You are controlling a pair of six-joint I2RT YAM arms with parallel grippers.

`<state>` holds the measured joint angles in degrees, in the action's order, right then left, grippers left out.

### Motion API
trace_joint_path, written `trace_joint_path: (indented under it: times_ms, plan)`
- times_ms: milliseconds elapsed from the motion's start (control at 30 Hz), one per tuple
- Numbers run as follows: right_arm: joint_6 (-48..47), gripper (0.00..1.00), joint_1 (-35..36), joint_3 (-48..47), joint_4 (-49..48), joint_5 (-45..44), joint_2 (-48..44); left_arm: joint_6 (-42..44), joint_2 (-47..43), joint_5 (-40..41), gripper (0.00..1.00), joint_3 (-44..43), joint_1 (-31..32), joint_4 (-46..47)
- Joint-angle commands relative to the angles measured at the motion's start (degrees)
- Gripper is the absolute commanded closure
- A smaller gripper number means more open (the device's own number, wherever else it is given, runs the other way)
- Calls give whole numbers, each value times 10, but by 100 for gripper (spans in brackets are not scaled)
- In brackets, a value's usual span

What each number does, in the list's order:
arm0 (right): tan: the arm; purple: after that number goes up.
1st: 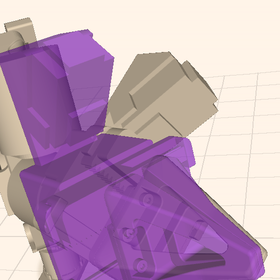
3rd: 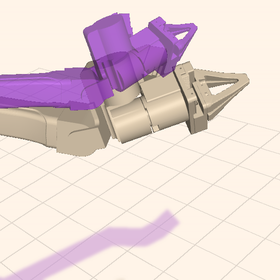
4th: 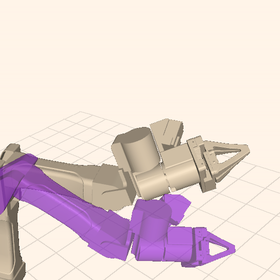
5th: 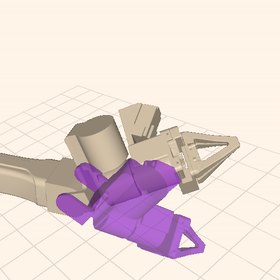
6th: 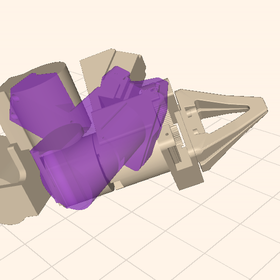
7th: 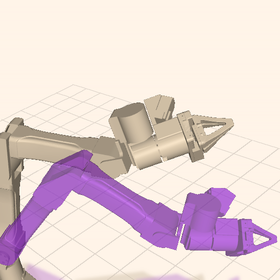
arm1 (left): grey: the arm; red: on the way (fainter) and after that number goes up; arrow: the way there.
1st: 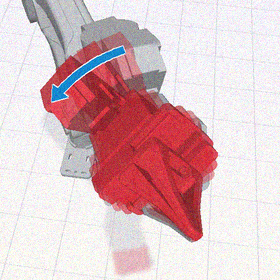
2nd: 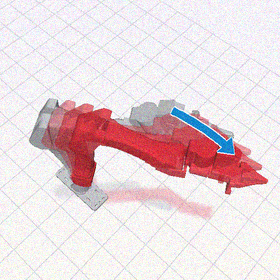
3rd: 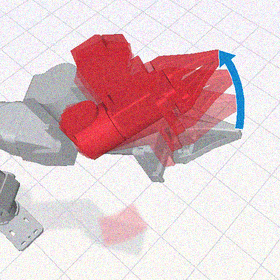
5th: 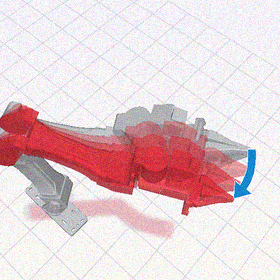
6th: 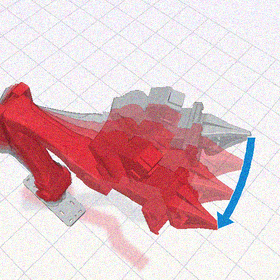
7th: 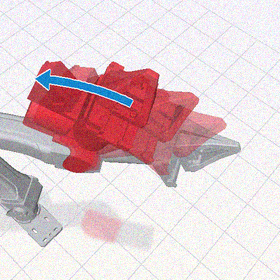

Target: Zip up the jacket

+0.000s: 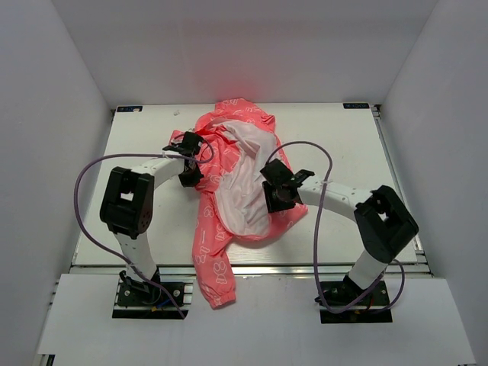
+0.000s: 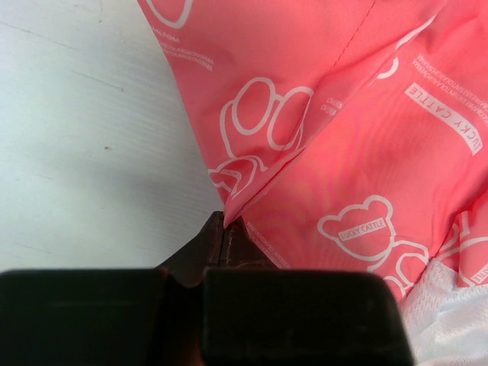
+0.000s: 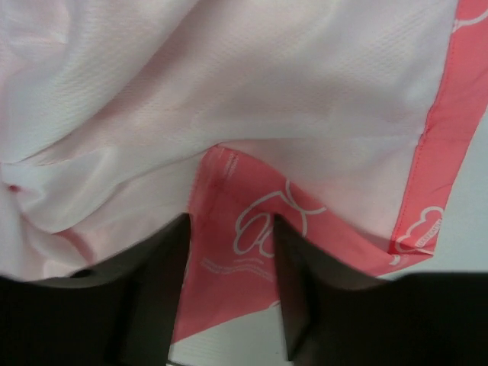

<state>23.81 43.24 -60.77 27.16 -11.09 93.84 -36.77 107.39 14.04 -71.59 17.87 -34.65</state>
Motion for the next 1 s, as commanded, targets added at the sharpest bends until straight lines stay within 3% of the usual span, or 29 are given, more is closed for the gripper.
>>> trace_joint_path:
  times_ms: [0, 100, 167, 433, 667, 833, 867, 933, 967]
  plan:
    - [48, 56, 4, -9, 30, -37, 21, -4, -39, 24, 100, 8, 2, 6]
    - [76, 87, 4, -25, 49, -88, 15, -5, -32, 38, 100, 4, 2, -1]
    - [89, 100, 4, -31, 55, -121, -1, -5, -27, 44, 100, 2, 2, -5]
    - [132, 100, -68, -40, 76, -194, -53, -7, -7, 99, 100, -2, 1, -30]
    - [128, 100, -213, -58, 62, -163, -35, -9, 21, 121, 100, -15, -1, -50]
    - [113, 100, -261, -94, 66, -140, 24, -9, 33, 134, 100, -34, -2, -67]
    - [106, 91, -264, -104, 65, -137, 29, -8, 31, 136, 100, -37, -2, -70]
    - [65, 62, -264, -109, 46, -92, 30, -6, 28, 132, 100, -49, -3, -87]
    - [48, 34, -262, -111, 35, -72, 26, -1, 24, 123, 100, -73, -2, -94]
